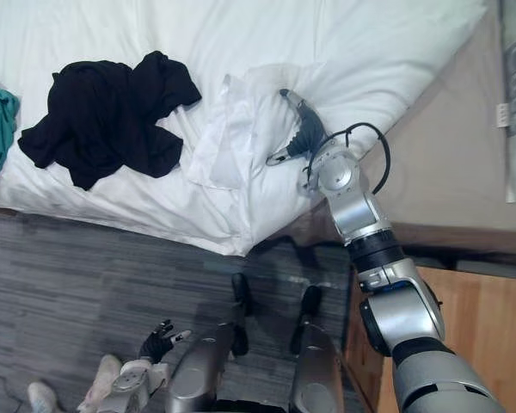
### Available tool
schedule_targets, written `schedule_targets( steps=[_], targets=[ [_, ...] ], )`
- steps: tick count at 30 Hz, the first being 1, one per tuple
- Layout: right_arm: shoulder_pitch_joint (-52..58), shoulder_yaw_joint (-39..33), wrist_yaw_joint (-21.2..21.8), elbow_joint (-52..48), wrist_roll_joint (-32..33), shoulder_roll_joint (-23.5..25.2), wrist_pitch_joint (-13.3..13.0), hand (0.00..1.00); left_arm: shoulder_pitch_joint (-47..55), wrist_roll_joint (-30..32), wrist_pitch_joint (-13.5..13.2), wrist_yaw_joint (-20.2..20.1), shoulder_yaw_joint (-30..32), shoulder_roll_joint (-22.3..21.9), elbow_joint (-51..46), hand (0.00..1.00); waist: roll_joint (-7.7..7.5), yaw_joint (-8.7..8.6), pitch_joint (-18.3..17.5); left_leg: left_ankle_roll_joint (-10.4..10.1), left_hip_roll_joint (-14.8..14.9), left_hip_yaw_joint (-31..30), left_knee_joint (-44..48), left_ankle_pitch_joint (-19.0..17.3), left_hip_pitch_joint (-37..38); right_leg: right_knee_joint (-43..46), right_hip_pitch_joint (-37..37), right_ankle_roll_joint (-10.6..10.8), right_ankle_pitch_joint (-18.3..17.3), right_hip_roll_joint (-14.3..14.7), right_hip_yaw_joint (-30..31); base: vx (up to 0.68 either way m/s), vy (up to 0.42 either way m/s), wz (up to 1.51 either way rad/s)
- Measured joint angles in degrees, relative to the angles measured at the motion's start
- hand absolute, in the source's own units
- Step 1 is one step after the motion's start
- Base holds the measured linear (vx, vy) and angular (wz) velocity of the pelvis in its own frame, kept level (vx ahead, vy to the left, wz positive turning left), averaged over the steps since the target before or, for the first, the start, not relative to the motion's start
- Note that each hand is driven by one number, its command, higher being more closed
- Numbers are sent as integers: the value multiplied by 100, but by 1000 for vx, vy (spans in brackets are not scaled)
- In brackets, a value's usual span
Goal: Tidy the bed and pick cloth on bed and put in laundry
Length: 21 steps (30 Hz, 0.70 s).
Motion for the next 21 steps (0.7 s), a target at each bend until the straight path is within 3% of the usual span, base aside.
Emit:
schedule_targets(
  steps=[2, 9, 12, 13, 14, 16, 17, 19, 21],
  targets=[
    [-91, 53, -27, 126, -11, -102, 6, 100, 3, -62, -4, 59, -126, 12, 23, 0, 89, -14, 6, 0, -58, -5, 0, 0, 2, 28, -21, 7, -2, -64, 5, 58, 56, -1],
    [-428, 71, 10, 1180, -119, -173, -172, 100, -11, -100, -224, -137, -336, 34, -111, 0, 122, -58, -3, -103, -152, -193, 36, 70, 206, 160, 156, 32, -95, -188, -9, 40, 11, 2],
    [-251, -145, -18, 1590, 261, -185, -250, 100, 46, -98, -229, -336, -328, 24, -261, 0, 110, -59, -34, -115, -168, -216, 37, 63, 506, 120, 500, 147, -178, -215, -68, -1, 8, 8],
    [-23, -315, -74, 1646, 531, -183, -331, 100, 106, -88, -229, -402, -327, 17, -321, 0, 97, -55, -149, -176, -169, -211, 32, 19, 550, 56, 569, 287, -262, -213, -55, -6, 18, 4],
    [310, -586, -138, 1645, 778, -130, -460, 100, 156, -86, -224, -471, -308, 12, -340, 0, 58, -48, -300, -208, -161, -190, 28, -7, 570, -37, 633, 411, -275, -194, -38, 21, 17, -8],
    [873, -999, -200, 1514, 1114, 64, -641, 100, 232, -72, -184, -469, -201, 0, -345, 0, -47, -48, -463, -316, -132, -91, 22, -91, 681, -173, 764, 460, -231, -149, 20, 47, 14, -20],
    [1424, -1290, -242, 1272, 1344, 259, -748, 0, 311, -53, -112, -465, -53, -10, -381, 0, -173, -68, -602, -320, -122, 9, 8, -131, 806, -245, 870, 469, -211, -125, 90, 93, 14, -40],
    [2339, -1617, -265, 924, 1553, 539, -845, 0, 420, 34, 30, -453, 160, -41, -376, 0, -364, -117, -869, -287, -88, 187, -58, -228, 1035, -380, 1047, 457, -128, -44, 251, 105, 14, -49],
    [3480, -2053, -377, 515, 1977, 952, -921, 0, 550, 159, 174, -443, 402, -102, -361, 0, -601, -276, -1176, -192, -62, 384, -66, -347, 1261, -572, 1245, 456, -67, 22, 412, 112, 18, -49]
  ],
)
